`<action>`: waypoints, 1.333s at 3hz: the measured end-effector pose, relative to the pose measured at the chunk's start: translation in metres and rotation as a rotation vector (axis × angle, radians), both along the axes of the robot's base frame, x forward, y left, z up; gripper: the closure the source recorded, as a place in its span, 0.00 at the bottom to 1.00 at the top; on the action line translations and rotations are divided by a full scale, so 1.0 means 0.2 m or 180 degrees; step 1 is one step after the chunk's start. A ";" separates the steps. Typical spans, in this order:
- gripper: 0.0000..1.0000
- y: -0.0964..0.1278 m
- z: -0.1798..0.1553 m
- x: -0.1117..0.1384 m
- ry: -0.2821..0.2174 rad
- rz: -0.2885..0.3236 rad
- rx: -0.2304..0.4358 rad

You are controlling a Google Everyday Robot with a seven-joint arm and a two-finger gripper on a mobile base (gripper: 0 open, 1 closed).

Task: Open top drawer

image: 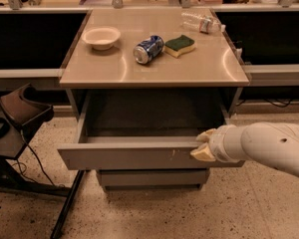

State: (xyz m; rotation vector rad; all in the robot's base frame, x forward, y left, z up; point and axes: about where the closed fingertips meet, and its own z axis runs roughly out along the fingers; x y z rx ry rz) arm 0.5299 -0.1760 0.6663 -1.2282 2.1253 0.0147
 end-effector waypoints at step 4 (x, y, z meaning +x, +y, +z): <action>1.00 0.02 0.01 -0.06 0.0012 0.0011 0.0045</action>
Offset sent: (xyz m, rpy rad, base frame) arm -0.3455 -0.0936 -0.1976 0.1247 -0.0619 0.0320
